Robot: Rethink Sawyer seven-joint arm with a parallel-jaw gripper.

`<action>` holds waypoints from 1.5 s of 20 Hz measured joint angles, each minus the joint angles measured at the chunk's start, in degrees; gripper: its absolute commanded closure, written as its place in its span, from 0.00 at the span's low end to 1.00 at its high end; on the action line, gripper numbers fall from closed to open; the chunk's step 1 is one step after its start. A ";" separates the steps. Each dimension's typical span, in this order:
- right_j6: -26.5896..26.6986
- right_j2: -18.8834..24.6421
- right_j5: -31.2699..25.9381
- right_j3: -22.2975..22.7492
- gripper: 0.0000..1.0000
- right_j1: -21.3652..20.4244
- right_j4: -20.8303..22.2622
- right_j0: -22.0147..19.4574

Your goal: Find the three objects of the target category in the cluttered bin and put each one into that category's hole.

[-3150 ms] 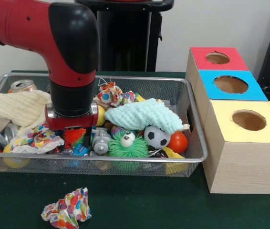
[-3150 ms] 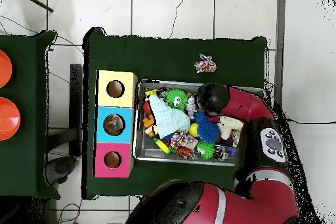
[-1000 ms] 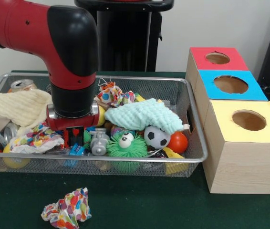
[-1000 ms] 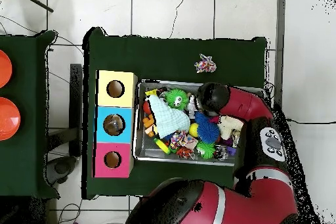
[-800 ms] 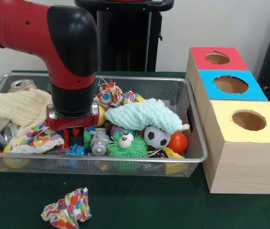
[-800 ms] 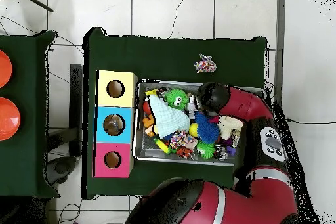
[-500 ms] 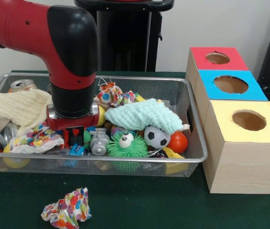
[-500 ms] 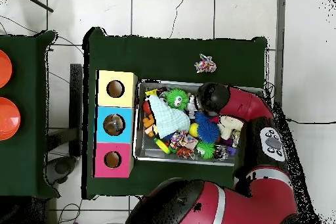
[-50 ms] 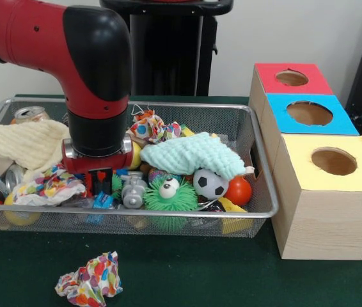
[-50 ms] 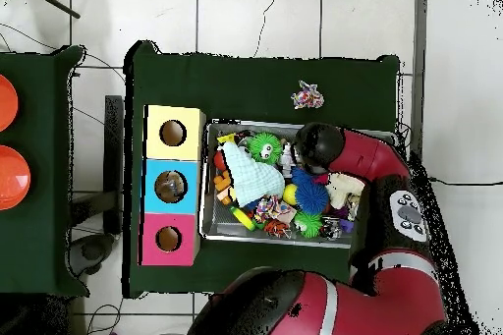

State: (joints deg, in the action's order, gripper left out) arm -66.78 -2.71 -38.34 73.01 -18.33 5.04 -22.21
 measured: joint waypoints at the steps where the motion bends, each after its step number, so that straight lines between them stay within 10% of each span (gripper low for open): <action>1: 0.00 -0.02 -0.25 0.00 1.00 -0.19 -0.01 0.03; 19: 0.00 -2.01 -8.19 -0.65 1.00 -10.23 -0.21 1.06; 30: 0.00 -2.01 -6.59 -1.22 1.00 -8.70 -0.18 0.99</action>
State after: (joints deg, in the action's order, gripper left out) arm -66.78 -4.72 -44.93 71.79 -27.03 4.86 -21.22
